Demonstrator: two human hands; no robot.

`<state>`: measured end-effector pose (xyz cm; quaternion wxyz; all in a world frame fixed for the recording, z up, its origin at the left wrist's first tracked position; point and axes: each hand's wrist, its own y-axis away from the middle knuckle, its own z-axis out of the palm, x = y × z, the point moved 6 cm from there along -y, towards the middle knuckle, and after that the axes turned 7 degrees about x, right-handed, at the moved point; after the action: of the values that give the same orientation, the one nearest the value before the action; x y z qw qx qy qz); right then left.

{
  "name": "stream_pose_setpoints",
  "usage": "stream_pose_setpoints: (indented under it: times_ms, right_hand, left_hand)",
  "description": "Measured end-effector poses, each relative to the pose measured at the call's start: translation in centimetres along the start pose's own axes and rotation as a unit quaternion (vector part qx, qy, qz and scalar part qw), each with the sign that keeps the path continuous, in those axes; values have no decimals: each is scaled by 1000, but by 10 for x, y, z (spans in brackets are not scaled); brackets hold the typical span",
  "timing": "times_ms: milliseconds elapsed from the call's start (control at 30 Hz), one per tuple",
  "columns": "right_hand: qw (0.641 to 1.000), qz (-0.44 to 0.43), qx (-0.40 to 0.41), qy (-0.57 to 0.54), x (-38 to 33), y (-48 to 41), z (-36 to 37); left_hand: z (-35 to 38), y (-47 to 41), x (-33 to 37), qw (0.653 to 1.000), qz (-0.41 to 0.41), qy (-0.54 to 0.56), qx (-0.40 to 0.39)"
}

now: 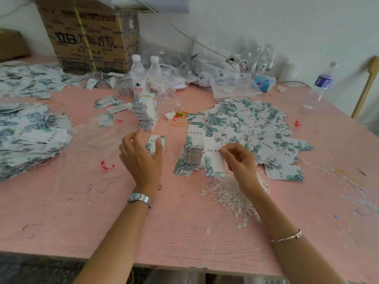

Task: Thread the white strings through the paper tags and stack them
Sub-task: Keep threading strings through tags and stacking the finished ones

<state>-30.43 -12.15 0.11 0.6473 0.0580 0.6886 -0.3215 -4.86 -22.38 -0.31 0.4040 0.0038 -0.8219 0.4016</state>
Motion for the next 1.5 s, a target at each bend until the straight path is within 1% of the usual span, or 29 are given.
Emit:
stream_pose_setpoints:
  times_ms: [33,100,167,233,367,600,767,900,967,1067,1433,1500]
  right_hand:
    - [1000,-4,-2,3,1,1,0]
    - [1000,-9,-4,10,2,3,0]
    - [1000,-11,-4,19,4,3,1]
    - [1000,-10,-8,22,5,4,2]
    - [1000,-6,-12,28,7,5,3]
    - [999,-11,-10,42,7,5,2]
    - [999,-4,-7,39,7,6,2]
    - [999,1,-4,45,7,6,3]
    - [999,5,-4,43,7,7,3]
    - [999,6,-1,39,6,8,2]
    - [999,6,-4,50,10,8,3]
    - [999,4,-3,51,10,8,2]
  left_hand:
    - [4,-3,-12,998,-39,-31,-30]
    - [11,-7,-30,990,-94,-53,-88]
    - [17,-8,-39,984,-124,-38,-125]
    - [20,-8,-45,979,-147,-13,-140]
    - [19,-10,-52,973,-189,14,-133]
    - [13,-11,-52,975,-201,12,-99]
    - [19,-12,-59,964,-231,46,-119]
    - [26,-11,-68,947,-271,87,-152]
    - [28,-11,-70,941,-286,106,-148]
    - [28,-10,-71,940,-288,110,-145]
    - [22,-13,-70,939,-306,143,-65]
    - [20,-14,-68,932,-315,174,-45]
